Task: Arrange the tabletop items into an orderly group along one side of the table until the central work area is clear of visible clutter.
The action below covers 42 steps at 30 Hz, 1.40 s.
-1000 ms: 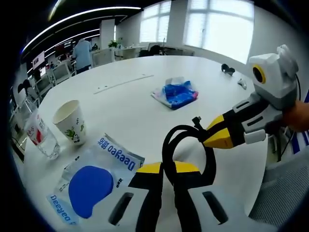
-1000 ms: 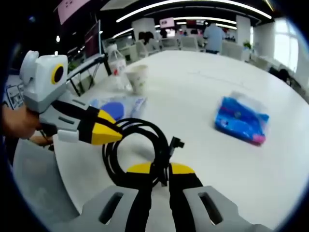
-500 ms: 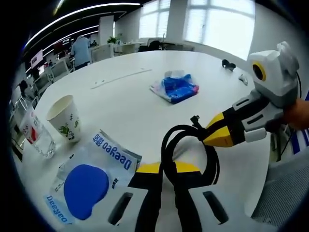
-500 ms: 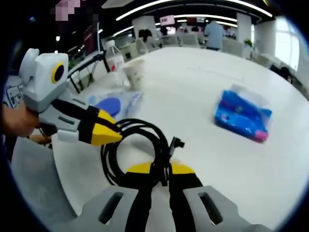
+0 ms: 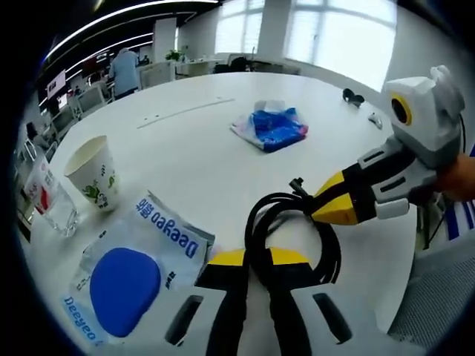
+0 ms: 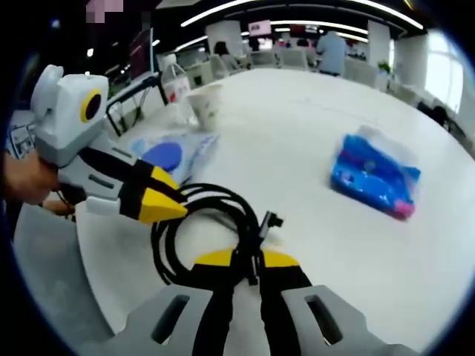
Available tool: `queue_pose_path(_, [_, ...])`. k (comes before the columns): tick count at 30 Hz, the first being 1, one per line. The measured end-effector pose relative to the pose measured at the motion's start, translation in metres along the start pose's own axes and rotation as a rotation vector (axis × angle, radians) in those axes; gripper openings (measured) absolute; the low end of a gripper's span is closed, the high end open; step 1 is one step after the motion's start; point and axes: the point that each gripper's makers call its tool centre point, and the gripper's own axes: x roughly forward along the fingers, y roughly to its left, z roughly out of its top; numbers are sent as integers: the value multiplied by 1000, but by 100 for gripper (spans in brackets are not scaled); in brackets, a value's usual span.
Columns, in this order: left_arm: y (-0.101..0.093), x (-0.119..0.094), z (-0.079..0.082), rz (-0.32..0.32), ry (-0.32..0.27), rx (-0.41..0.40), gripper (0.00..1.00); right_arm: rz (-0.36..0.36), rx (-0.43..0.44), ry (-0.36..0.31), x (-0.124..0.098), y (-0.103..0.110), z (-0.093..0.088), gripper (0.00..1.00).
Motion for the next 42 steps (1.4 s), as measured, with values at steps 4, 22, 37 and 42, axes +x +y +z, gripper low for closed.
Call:
queue_pose_path(4, [-3,1,-3,-3,8,2,9,-1,-30,11,0,-1,-3,9])
queue_pose_path(22, [-5,-3,-2,7,-10,51,20,-11,-73,-4,-3,-5,0,17])
queue_pose_path(37, [-2,-14,4,11,-48,46,32,-42,-88,-39,-12,-7,11,30])
queue_pose_path(42, [-1,-19,8,17,-76,51,46,-50,-82,-59,-15,-10,17,41])
